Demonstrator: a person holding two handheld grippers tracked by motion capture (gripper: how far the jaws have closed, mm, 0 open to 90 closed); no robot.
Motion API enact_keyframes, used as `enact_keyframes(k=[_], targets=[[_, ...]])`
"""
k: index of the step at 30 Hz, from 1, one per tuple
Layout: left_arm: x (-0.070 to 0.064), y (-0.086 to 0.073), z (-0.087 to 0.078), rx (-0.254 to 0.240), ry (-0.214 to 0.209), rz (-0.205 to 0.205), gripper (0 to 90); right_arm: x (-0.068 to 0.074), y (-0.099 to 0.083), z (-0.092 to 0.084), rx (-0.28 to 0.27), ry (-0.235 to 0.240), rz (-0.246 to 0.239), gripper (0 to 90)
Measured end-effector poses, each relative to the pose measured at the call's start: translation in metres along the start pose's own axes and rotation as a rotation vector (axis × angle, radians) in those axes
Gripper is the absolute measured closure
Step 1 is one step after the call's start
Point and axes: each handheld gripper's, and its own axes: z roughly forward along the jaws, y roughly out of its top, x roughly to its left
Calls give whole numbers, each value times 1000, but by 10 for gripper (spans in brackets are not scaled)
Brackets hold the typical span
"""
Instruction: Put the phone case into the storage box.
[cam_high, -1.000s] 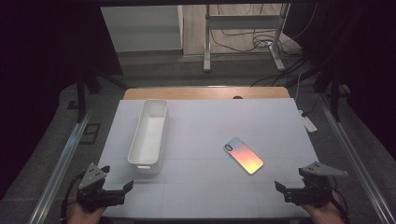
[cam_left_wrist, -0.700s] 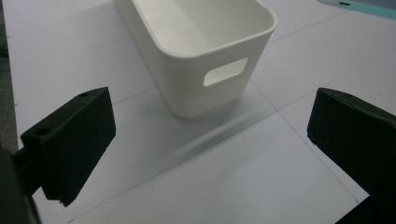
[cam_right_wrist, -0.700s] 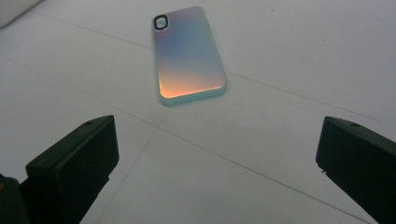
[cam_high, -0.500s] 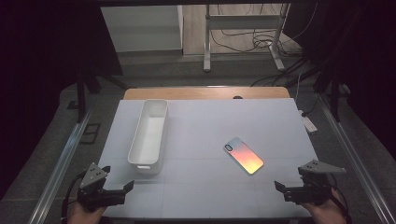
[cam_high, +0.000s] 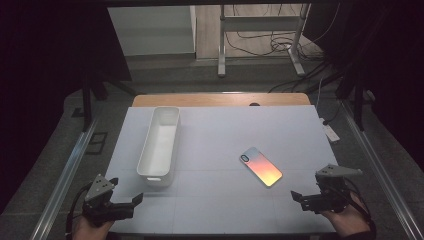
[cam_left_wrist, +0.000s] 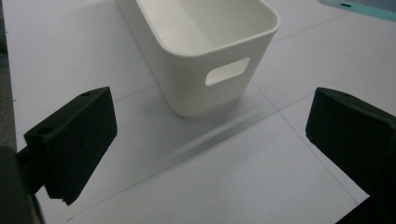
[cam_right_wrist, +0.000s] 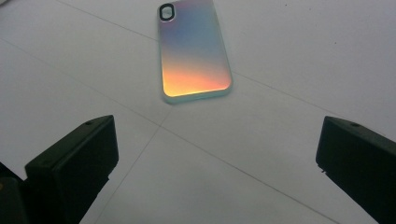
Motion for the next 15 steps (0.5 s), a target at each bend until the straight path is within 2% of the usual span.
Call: enact_keyframes(k=[9,15], targets=[[-2,0,0,-5,5,13,26,0,11,8,47,3,-29,0],[-2,0,0,-3,4,14,26,-2,16,11,60,6,-46,0]])
